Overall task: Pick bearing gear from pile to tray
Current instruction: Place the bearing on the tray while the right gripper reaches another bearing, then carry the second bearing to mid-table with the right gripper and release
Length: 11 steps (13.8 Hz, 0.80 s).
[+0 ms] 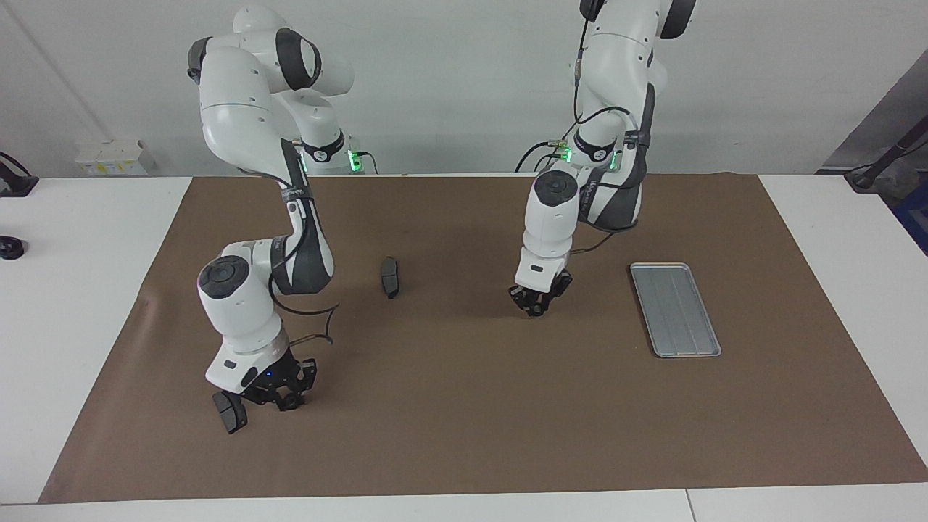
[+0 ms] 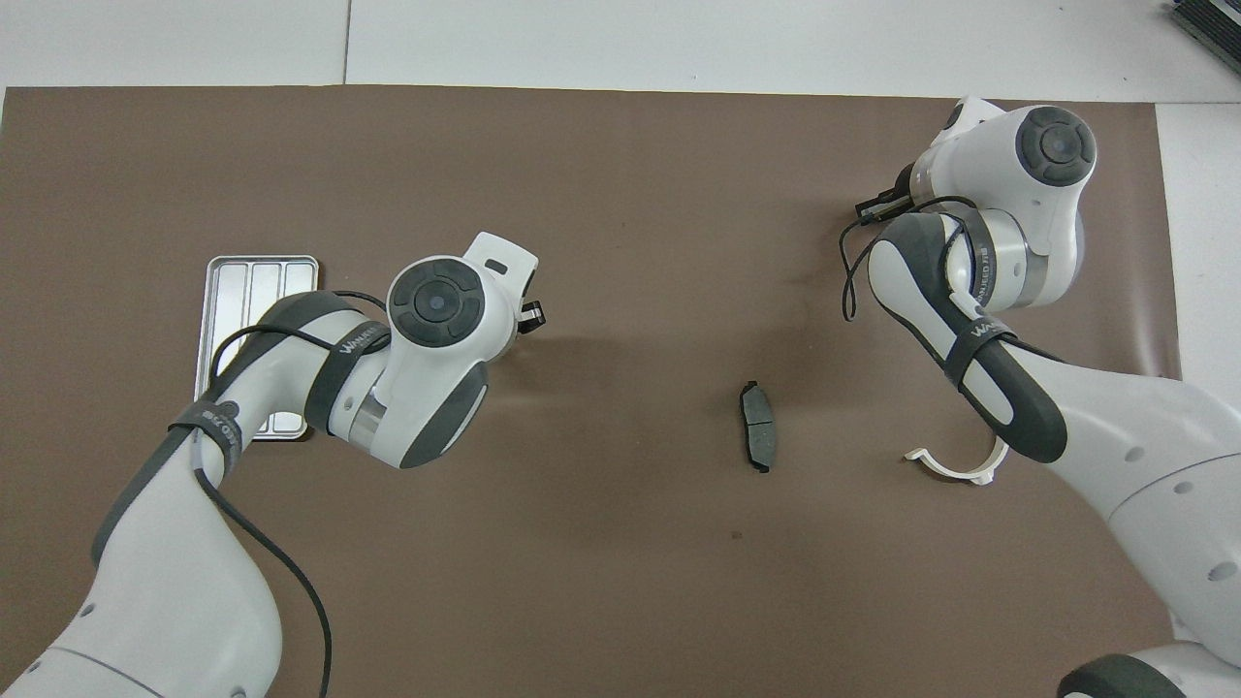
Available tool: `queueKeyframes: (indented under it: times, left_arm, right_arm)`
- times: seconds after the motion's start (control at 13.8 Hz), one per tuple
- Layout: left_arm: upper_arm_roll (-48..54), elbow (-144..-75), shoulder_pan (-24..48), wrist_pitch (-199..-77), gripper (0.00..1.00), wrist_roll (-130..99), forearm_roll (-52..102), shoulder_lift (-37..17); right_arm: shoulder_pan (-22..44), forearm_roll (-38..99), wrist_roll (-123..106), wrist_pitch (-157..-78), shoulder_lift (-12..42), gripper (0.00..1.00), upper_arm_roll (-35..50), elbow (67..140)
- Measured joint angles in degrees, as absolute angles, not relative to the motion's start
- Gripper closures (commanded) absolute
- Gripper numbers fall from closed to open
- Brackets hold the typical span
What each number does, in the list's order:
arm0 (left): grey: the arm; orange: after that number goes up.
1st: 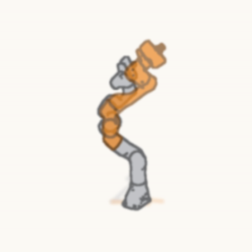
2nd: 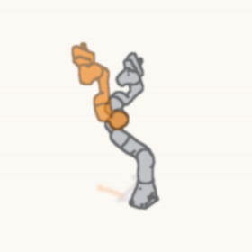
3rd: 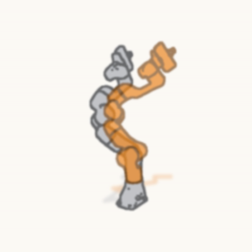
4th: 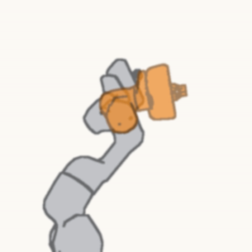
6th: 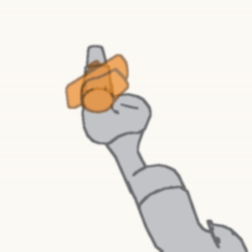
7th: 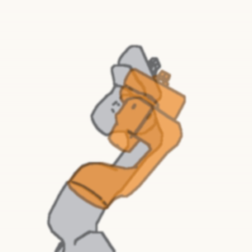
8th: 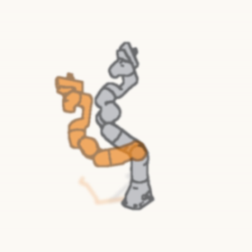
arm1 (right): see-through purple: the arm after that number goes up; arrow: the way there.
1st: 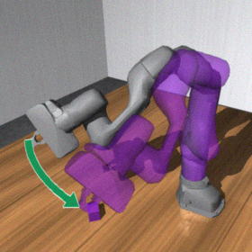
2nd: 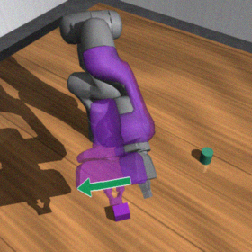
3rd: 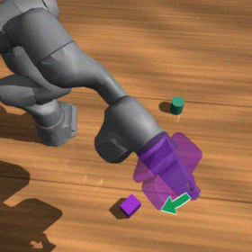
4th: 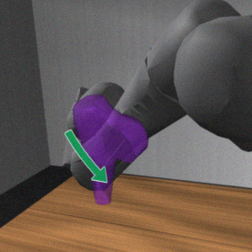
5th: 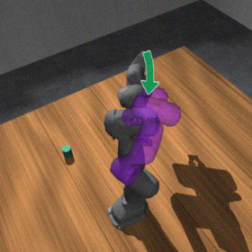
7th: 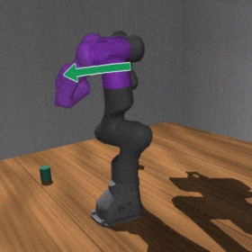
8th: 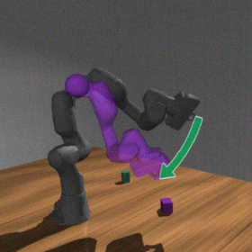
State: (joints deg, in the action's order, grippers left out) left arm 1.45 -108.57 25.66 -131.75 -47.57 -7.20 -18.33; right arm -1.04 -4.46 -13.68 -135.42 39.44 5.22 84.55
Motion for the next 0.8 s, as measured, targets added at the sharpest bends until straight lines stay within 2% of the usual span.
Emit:
queueKeyframes:
  times: [0.36,0.58,0.8]
  left_arm:
    - [1.2,-108.0,10.9,-123.7,1.00,-28.1,-3.7,-10.4]
    - [1.0,-109.8,0.4,-123.6,1.00,-11.7,0.0,-10.1]
    - [1.0,-115.3,-3.1,-125.8,1.00,-6.6,0.4,-9.2]
  right_arm:
    - [1.6,-4.5,-4.8,-124.4,39.0,1.00,6.2,78.9]
    - [10.8,-4.6,8.5,-121.7,38.7,1.00,6.3,76.2]
    - [18.5,-4.7,17.2,-122.3,38.7,1.00,6.2,75.9]
